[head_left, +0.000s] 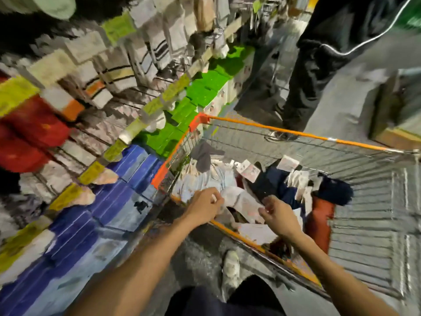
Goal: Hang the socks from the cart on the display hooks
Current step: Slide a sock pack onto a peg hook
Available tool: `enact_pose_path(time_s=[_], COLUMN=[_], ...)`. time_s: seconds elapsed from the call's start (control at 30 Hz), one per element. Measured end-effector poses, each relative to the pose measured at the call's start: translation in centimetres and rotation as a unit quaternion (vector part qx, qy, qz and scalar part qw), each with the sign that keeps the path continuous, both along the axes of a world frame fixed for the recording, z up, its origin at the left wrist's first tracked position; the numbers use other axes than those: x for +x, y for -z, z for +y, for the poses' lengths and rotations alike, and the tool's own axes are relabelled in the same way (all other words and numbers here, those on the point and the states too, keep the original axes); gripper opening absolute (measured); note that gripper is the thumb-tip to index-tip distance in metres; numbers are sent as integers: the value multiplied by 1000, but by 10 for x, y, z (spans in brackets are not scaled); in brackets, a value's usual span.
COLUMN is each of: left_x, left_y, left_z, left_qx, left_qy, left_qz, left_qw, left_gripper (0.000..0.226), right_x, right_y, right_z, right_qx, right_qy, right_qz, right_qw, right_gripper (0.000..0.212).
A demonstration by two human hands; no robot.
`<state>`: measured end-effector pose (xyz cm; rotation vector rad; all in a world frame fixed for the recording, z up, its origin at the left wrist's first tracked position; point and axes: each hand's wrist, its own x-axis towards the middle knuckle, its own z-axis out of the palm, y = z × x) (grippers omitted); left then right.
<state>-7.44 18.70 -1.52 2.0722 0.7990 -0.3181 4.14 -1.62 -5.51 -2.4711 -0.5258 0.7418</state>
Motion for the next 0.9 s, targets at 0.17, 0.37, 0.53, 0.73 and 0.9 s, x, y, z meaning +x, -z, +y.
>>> enact_pose_path(time_s=[0.17, 0.37, 0.53, 0.73, 0.9], left_x=[69, 155, 229, 276, 275], left_y=[73, 140, 170, 202, 224], left_z=[-12, -35, -53, -78, -109], left_qx=[-90, -148, -191, -193, -233], left_qy=[7, 5, -2, 97, 183], left_qz=[65, 55, 14, -2, 51], left_qw=[994, 987, 981, 976, 954], left_gripper=[21, 17, 52, 54, 59], right_x=[56, 98, 121, 142, 149], right_y=[47, 97, 125, 155, 162], right_z=[-34, -49, -41, -47, -70], right_qx=[-63, -85, -110, -116, -51], right_qy=[100, 223, 282, 315, 321], right_qz=[20, 72, 32, 61, 100], right_qw=[993, 968, 953, 940, 940], right_gripper=[35, 46, 76, 94, 92])
